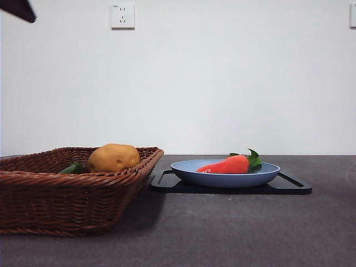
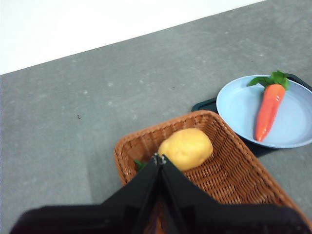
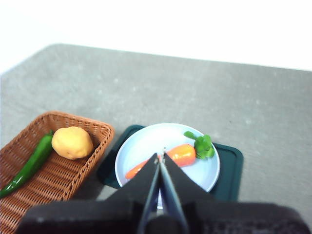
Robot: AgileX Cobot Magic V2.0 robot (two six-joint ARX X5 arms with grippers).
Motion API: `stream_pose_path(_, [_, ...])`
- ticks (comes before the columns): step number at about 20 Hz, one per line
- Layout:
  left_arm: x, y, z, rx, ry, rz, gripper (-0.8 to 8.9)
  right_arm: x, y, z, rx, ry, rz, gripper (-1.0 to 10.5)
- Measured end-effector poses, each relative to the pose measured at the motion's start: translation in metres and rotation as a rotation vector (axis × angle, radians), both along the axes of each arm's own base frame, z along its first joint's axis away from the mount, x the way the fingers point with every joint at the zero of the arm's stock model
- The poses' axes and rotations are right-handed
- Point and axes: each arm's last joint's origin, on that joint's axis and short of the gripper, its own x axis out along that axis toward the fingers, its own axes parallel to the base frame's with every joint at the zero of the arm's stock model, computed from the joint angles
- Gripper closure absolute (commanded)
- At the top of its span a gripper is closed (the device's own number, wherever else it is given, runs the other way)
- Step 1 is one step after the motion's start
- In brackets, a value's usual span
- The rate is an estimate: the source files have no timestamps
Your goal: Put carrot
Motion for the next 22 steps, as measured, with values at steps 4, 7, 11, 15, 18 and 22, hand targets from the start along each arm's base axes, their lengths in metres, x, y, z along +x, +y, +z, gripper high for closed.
stream_pose_path(4, [-0.030, 0.014, -0.047, -0.035, -0.033, 0.013, 8.07, -0.013, -0.008, -0.061, 0.026, -0.026, 0.014, 9.4])
stream_pose_path(7, [-0.037, 0.017, -0.054, -0.048, -0.038, 0.017, 8.07, -0.013, -0.008, -0.078, 0.005, 0.033, 0.006, 9.4])
stream_pose_path(11, [-0.038, 0.017, -0.052, -0.058, -0.047, 0.019, 8.05, -0.012, -0.007, -0.079, 0.010, 0.044, 0.002, 9.4])
stream_pose_path(15, [-0.036, 0.016, -0.054, -0.052, -0.035, 0.019, 8.05, -0.012, -0.007, -0.079, 0.014, 0.046, 0.001, 9.4])
stream_pose_path(18, [-0.035, 0.016, -0.054, -0.050, -0.029, 0.020, 8.05, -0.012, -0.007, -0.079, 0.015, 0.046, 0.000, 9.4])
stream_pose_path(22, [-0.037, 0.017, -0.053, -0.055, -0.040, 0.020, 8.05, -0.012, -0.007, -0.079, 0.018, 0.046, 0.000, 9.4])
